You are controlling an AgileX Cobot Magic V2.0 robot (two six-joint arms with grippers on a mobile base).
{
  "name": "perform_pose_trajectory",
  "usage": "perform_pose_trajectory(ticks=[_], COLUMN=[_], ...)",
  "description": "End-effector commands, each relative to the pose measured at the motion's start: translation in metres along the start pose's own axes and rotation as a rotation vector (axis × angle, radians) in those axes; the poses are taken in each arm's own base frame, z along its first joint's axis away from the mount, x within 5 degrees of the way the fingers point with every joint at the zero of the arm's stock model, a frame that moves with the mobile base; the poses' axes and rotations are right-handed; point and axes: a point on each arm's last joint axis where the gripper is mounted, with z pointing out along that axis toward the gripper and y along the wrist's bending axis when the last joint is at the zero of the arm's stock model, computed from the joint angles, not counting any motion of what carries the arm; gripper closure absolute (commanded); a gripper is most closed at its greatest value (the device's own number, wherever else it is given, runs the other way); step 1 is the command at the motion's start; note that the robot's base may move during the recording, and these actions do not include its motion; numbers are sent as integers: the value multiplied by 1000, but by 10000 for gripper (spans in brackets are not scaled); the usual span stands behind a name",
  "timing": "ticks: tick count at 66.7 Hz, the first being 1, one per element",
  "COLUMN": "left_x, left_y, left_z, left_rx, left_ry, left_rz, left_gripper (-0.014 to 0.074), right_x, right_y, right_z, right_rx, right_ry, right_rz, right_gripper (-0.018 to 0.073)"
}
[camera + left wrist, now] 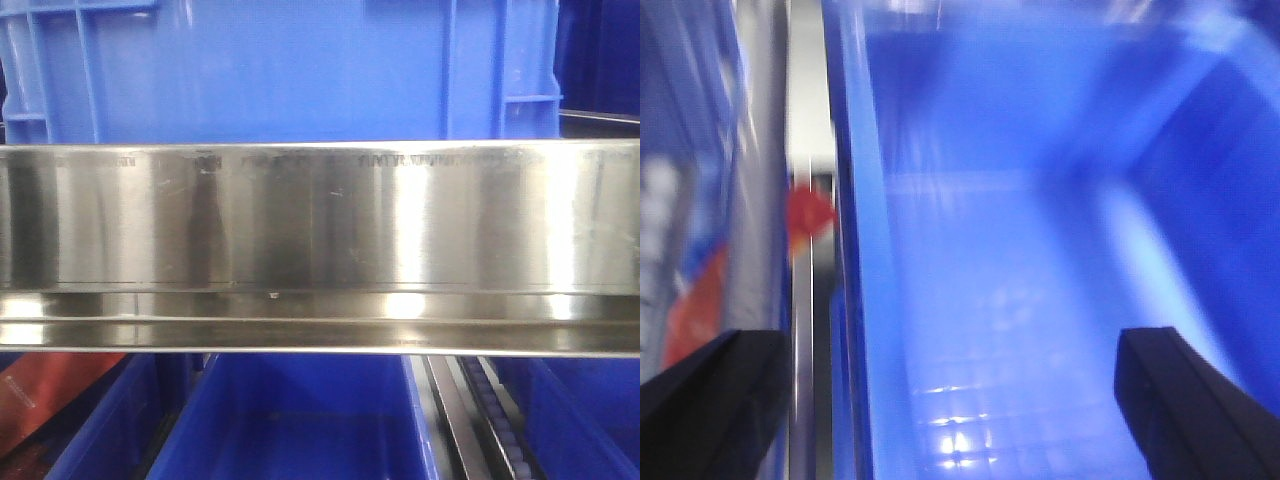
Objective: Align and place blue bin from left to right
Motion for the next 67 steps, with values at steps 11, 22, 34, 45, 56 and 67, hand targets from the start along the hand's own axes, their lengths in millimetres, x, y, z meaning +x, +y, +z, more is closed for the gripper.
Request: perform_pose_trajectory(ticks=[11, 22, 34, 45, 56, 67], left_x=[4, 29, 73, 121, 166, 199], left_y=[2, 7, 14, 22, 30, 38], left_z=[-72, -96, -112, -120, -121, -119], left_rx=[-53, -64, -50, -40, -27, -54], left_ry=[-79, -136, -248, -336, -372, -379], left_rz=[50, 64, 77, 90, 49, 68], left_gripper=[272, 631, 707, 707, 707, 707], right_x=[3, 16, 42, 81, 133, 189], right_y=[5, 4, -3, -8, -14, -20], right_z=[-77, -103, -112, -107, -103, -101], right_rx=[28, 64, 131, 129, 128, 127], right_ry=[-162, -190, -193, -246, -334, -416], right_rz=[-32, -46, -95, -111, -140, -161], right_gripper=[463, 631, 627, 627, 627, 627])
